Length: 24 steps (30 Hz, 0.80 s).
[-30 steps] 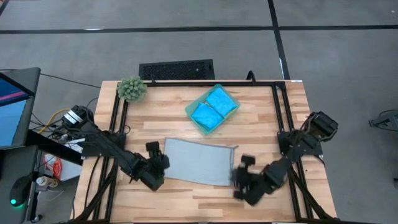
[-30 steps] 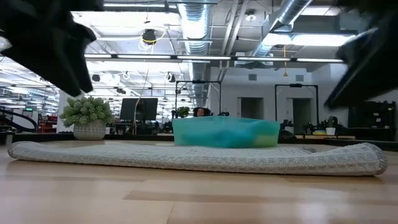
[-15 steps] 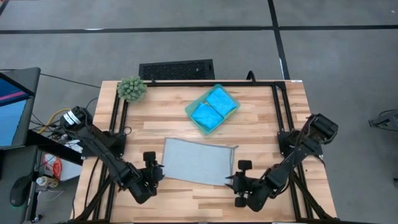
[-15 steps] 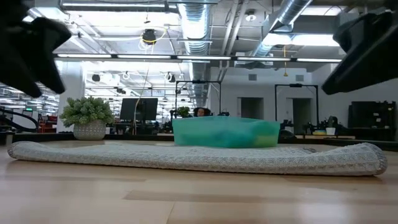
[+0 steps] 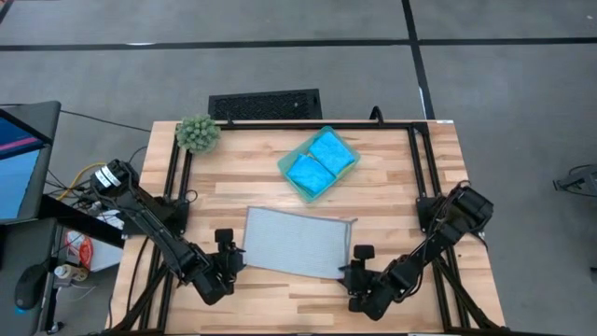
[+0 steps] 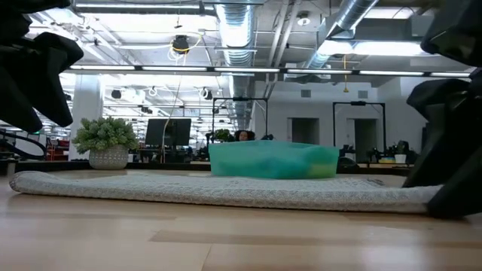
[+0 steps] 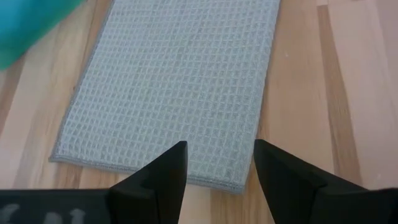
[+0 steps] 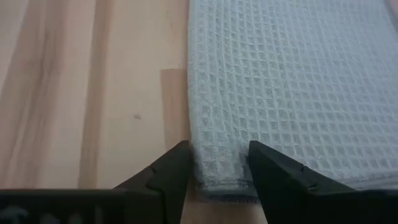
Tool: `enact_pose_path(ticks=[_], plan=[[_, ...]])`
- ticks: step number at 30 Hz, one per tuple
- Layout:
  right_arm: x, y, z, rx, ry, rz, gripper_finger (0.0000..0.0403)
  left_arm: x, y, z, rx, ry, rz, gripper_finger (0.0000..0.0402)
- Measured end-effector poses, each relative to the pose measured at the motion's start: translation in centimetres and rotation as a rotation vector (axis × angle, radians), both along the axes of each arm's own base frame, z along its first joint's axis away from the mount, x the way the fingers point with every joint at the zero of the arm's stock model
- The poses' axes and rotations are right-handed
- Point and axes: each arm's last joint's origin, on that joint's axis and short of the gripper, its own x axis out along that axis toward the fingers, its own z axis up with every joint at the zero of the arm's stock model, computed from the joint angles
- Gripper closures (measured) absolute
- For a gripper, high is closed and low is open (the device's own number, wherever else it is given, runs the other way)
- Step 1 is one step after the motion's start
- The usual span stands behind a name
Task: Fold microfiber towels
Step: Fold the gray microfiber towel
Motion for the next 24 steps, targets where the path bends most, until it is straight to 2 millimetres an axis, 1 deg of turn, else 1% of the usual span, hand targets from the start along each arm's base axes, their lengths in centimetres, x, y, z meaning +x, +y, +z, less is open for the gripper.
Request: enact_pose_path(ticks=[3, 6, 9, 14, 17, 21, 24], plan=[[0.0, 0.1, 0.0, 0.017, -0.004, -0.011, 0.0239, 0.0, 0.0, 0.0, 0.0, 0.0, 0.001, 0.0223], [-0.2, 0.4, 0.1, 0.026, -0.002, 0.002, 0.0285, 0.0, 0.0, 0.0, 0.0, -0.001, 0.001, 0.0223], [-0.2, 0.9, 0.7, 0.035, -0.012, 0.026, 0.0329, 0.0, 0.0, 0.0, 0.0, -0.006, 0.006, 0.0223], [-0.3, 1.4, 1.0, 0.045, -0.022, 0.038, 0.0385, 0.1, 0.1, 0.1, -0.008, -0.034, 0.045, 0.0223], [-0.3, 1.4, 1.0, 0.043, -0.022, 0.039, 0.0392, 0.1, -0.2, 0.1, -0.001, -0.052, 0.027, 0.0223], [-0.3, 1.4, 1.0, 0.056, -0.025, 0.023, 0.0369, 0.0, -0.9, 0.4, 0.022, -0.105, -0.033, 0.0223], [-0.3, 1.4, 1.0, 0.057, -0.025, 0.021, 0.0363, 0.0, -1.5, 0.6, 0.02, -0.131, -0.084, 0.0223]])
